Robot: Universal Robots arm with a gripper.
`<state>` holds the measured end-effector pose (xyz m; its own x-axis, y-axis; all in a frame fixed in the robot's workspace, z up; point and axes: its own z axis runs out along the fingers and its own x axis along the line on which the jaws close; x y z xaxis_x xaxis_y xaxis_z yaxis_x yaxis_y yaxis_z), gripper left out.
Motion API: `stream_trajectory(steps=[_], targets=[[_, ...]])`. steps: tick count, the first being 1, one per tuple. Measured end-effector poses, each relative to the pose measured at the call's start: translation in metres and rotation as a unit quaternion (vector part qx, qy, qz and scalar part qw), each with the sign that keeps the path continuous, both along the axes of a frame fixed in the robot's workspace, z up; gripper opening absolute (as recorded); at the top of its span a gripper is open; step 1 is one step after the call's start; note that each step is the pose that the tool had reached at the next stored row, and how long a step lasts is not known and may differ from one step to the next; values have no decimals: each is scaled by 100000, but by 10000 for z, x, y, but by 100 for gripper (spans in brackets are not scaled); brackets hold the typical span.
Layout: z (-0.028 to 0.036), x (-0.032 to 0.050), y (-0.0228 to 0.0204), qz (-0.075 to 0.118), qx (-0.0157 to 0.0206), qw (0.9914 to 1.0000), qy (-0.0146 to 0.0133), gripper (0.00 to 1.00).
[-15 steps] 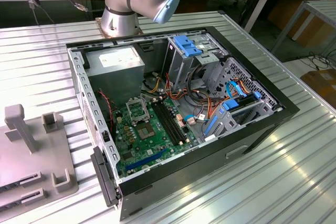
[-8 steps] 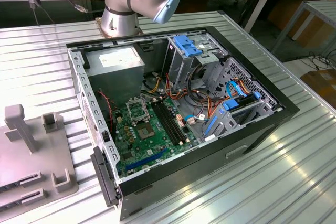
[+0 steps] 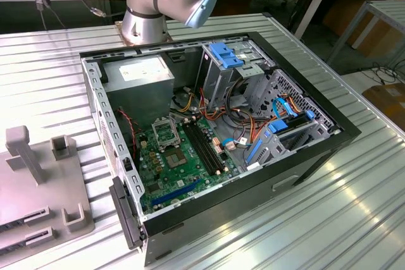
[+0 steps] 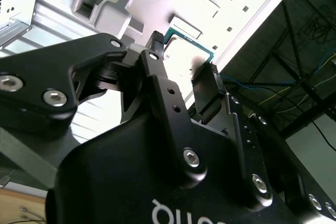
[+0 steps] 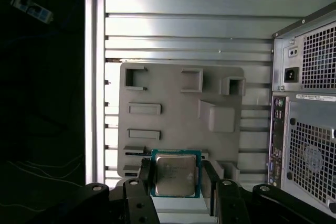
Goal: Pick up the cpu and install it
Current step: 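Pick up the cpu and move it towards the insertion slot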
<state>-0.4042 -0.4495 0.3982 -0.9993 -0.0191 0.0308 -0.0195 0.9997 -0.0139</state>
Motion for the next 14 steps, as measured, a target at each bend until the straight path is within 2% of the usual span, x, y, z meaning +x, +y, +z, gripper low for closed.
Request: stream_trajectory(steps=[6,10,14], targets=[[0,53,0,1,-3,100000,4,47],[0,347,0,1,0,100000,-2,47],[0,381,0,0,-4,100000,1,47]])
